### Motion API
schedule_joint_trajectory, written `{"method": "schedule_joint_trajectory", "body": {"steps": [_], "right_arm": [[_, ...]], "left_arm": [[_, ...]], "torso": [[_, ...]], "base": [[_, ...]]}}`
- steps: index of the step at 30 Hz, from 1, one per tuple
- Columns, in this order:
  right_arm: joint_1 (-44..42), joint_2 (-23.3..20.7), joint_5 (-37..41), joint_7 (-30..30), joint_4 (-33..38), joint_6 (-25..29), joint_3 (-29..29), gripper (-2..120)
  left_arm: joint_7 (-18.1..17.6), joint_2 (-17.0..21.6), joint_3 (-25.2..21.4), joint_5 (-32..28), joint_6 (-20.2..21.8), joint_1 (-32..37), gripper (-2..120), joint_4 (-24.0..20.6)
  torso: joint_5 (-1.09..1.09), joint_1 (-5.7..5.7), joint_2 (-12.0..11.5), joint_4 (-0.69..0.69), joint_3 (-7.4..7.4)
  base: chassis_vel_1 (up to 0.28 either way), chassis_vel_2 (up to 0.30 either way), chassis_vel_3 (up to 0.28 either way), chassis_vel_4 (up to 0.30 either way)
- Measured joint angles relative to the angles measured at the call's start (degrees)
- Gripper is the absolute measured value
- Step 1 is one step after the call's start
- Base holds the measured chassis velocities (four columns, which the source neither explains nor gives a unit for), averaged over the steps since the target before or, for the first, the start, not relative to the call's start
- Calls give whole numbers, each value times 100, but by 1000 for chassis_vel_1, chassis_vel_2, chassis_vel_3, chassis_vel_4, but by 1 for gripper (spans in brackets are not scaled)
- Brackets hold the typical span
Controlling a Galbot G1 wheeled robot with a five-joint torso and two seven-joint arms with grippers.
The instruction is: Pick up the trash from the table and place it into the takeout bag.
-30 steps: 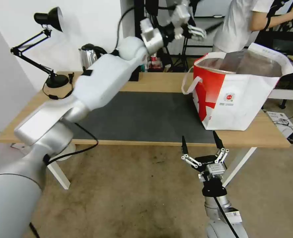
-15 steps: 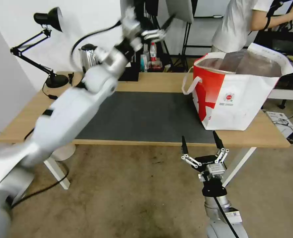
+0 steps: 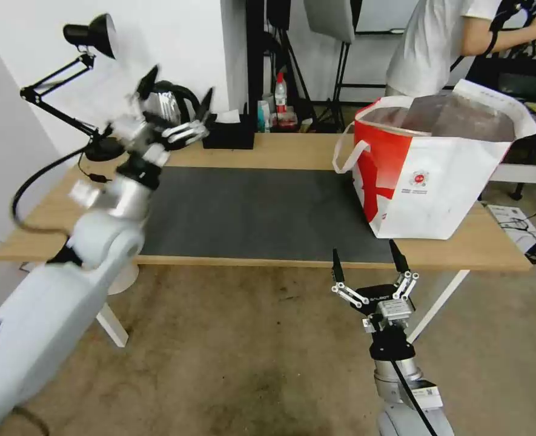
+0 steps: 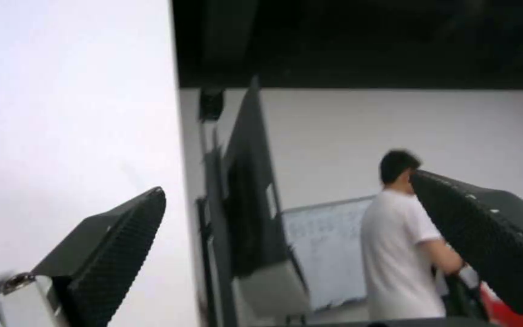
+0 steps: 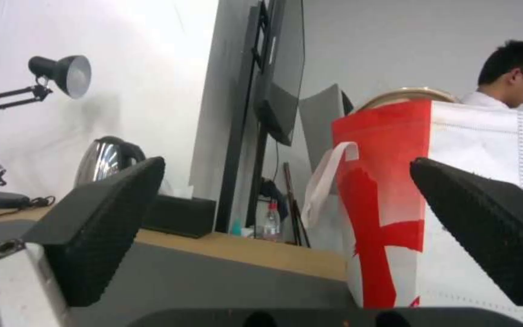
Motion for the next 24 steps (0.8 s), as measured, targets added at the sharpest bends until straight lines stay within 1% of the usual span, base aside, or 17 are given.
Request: {"method": "schedule_joint_trajectory", "body": {"steps": [1, 2, 3, 5, 6, 9, 10, 11, 13, 14, 15, 18, 19, 22, 23, 24], "right_arm": [[0, 0, 0, 0, 0, 0, 0, 100], [0, 0, 0, 0, -1, 0, 0, 100], [0, 0, 0, 0, 0, 0, 1, 100], [0, 0, 0, 0, 0, 0, 0, 100], [0, 0, 0, 0, 0, 0, 0, 100], [0, 0, 0, 0, -1, 0, 0, 100], [0, 0, 0, 0, -1, 0, 0, 100], [0, 0, 0, 0, 0, 0, 1, 100], [0, 0, 0, 0, 0, 0, 0, 100], [0, 0, 0, 0, 0, 0, 0, 100], [0, 0, 0, 0, 0, 0, 0, 100], [0, 1, 0, 0, 0, 0, 0, 100], [0, 1, 0, 0, 0, 0, 0, 100], [0, 0, 0, 0, 0, 0, 1, 100], [0, 0, 0, 0, 0, 0, 1, 100], [0, 0, 0, 0, 0, 0, 1, 100]], "left_arm": [[0, 0, 0, 0, 0, 0, 100, 0], [-10, -169, -154, 124, -65, 319, 100, -56], [-11, -235, -202, 166, -92, 421, 100, -75], [-14, -538, -361, 339, -200, 823, 100, -156], [-14, -538, -361, 339, -200, 823, 100, -156], [-13, -906, -472, 578, -324, 1327, 100, -252], [-13, -906, -472, 578, -324, 1327, 100, -252], [-12, -1028, -493, 672, -369, 1493, 100, -279], [-7, -1126, -497, 746, -415, 1634, 100, -294], [1, -1268, -494, 865, -488, 1828, 100, -311], [1, -1268, -494, 865, -488, 1828, 100, -311], [45, -1748, -371, 1343, -753, 2374, 100, -356], [45, -1748, -371, 1343, -753, 2374, 100, -356], [140, -2132, -217, 1728, -1108, 2866, 100, -342], [140, -2132, -217, 1728, -1108, 2866, 100, -342], [147, -2224, -183, 1858, -1232, 2981, 100, -309]], "torso": [[0, 0, 0, 0, 0], [-1, 0, 0, 0, 1], [0, 0, 0, 0, 1], [1, 0, 0, -1, 1], [1, 0, 0, -1, 1], [2, 0, 0, -1, 1], [2, 0, 0, -1, 1], [2, 0, 0, -1, 1], [2, 0, 0, 0, 1], [1, 0, 0, 0, 1], [1, 0, 0, 0, 1], [3, 0, 0, -2, 1], [3, 0, 0, -2, 1], [3, 0, 0, -1, 1], [3, 0, 0, -1, 1], [3, 0, 0, -1, 1]], "base": [[0, 0, 0, 0], [0, 0, 0, 0], [0, 0, 0, 0], [0, 0, 0, 0], [0, 0, 0, 0], [0, 0, 0, 0], [0, 0, 0, 0], [0, 0, 0, 0], [0, 0, 0, 0], [0, 0, 0, 0], [0, 0, 0, 0], [0, 0, 0, 0], [0, 0, 0, 0], [0, 0, 0, 0], [0, 0, 0, 0], [0, 0, 0, 0]]}}
